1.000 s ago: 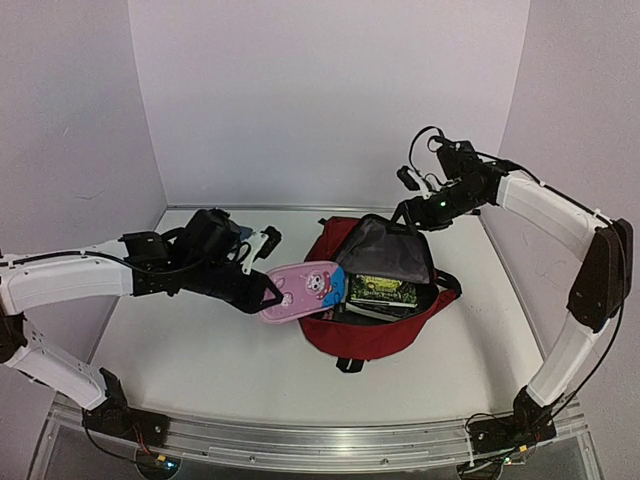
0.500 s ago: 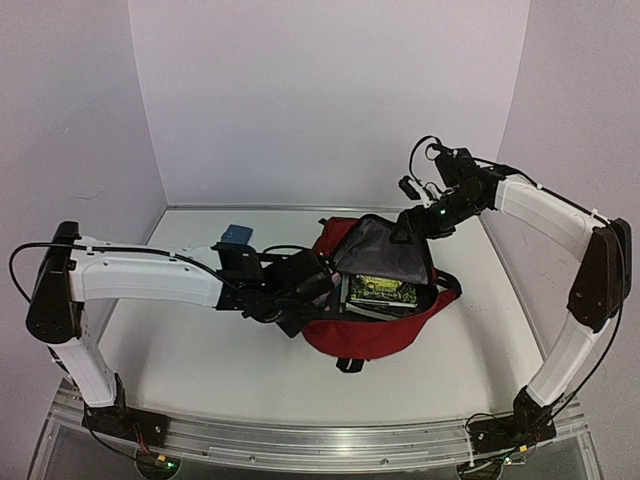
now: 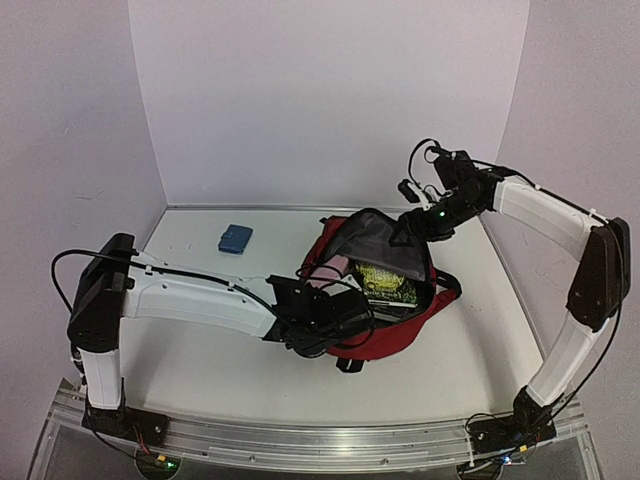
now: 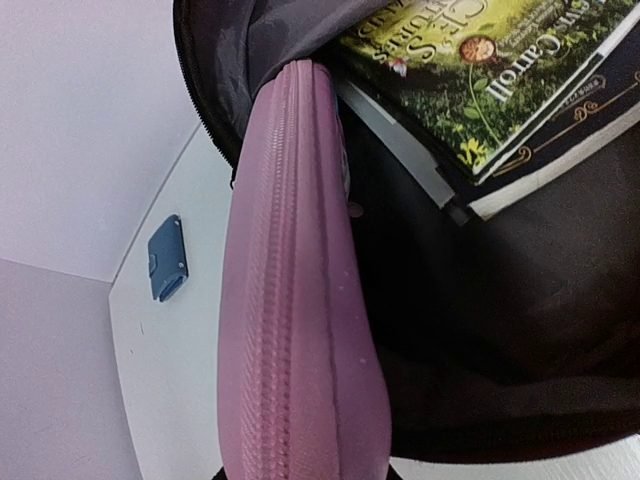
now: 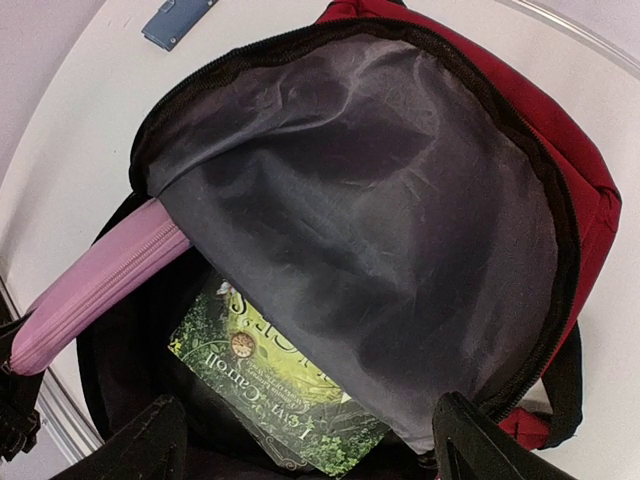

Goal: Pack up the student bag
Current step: Place the stationery in the student bag, then zip the student bag at the center of the board.

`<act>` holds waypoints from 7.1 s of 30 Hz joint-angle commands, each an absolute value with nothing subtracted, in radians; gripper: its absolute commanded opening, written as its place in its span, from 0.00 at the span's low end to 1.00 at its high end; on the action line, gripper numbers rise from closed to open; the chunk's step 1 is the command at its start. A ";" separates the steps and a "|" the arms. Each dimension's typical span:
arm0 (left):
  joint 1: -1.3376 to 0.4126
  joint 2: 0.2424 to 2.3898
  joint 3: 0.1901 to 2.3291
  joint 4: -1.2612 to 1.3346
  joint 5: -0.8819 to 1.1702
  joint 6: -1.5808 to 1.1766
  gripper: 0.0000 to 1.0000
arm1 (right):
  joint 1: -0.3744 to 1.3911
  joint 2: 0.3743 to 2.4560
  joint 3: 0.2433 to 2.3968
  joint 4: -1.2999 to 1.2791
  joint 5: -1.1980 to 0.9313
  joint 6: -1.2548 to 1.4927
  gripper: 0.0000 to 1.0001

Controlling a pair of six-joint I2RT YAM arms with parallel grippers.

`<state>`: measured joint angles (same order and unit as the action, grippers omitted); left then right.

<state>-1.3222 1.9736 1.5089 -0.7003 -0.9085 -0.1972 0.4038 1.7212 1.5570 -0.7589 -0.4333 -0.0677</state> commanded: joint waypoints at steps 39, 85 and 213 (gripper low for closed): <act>-1.262 1.798 1.282 -0.261 -0.883 -0.281 0.00 | 0.607 1.880 1.641 -0.553 -0.066 -0.284 0.00; -1.143 2.025 1.495 -0.071 -0.922 -0.133 0.00 | 0.620 1.870 1.715 -0.575 -0.151 -0.235 0.00; -0.642 2.051 1.642 -0.410 0.389 -0.318 0.43 | 0.496 1.778 1.718 -0.920 -0.608 -0.270 0.76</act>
<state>-0.6434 2.0101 1.5585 -0.3816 0.3531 -0.3384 0.4969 1.7356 1.6642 -0.9894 -0.6425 -0.3743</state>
